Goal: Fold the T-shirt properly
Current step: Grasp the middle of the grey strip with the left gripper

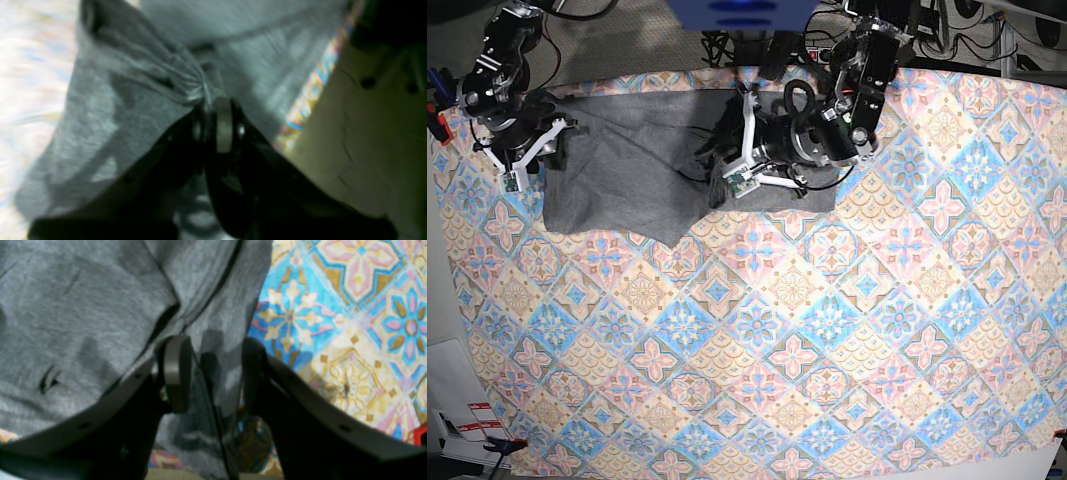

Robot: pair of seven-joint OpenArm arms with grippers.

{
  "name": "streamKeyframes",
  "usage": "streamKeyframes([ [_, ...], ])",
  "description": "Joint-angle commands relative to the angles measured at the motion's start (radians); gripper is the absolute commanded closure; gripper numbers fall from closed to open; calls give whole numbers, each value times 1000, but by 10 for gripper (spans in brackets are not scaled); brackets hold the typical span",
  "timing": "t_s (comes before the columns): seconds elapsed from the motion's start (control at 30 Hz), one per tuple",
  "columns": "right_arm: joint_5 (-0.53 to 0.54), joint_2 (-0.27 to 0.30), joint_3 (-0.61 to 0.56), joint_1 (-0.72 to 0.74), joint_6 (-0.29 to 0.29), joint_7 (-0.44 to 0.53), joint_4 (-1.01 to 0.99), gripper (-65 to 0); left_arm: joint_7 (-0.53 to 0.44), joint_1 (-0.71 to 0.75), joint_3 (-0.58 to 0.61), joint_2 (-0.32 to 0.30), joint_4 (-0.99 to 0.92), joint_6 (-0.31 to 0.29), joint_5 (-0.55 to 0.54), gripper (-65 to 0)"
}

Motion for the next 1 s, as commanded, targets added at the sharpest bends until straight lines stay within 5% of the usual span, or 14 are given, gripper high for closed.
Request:
streamKeyframes([
  [0.0, 9, 13, 5, 3, 2, 21, 19, -236, -23, -19, 12, 18, -10, -2, -18, -23],
  [0.23, 9, 13, 39, 3, 2, 21, 12, -236, -18, -42, 23, 20, -56, -2, -24, -44],
  [0.4, 9, 13, 42, 3, 2, 21, 11, -236, -16, -44, 19, 17, -54, -2, -24, -224],
  [0.53, 9, 13, 41, 3, 2, 21, 11, -236, -23, -48, 23, 20, -51, -2, -24, -296],
  [0.73, 9, 13, 42, 3, 2, 21, 11, -236, -24, -45, 9, 14, 36, -2, -25, -295],
  [0.97, 9, 13, 93, 3, 2, 15, 59, -241, -21, 45, -280, -9, 220, -2, -25, -227],
])
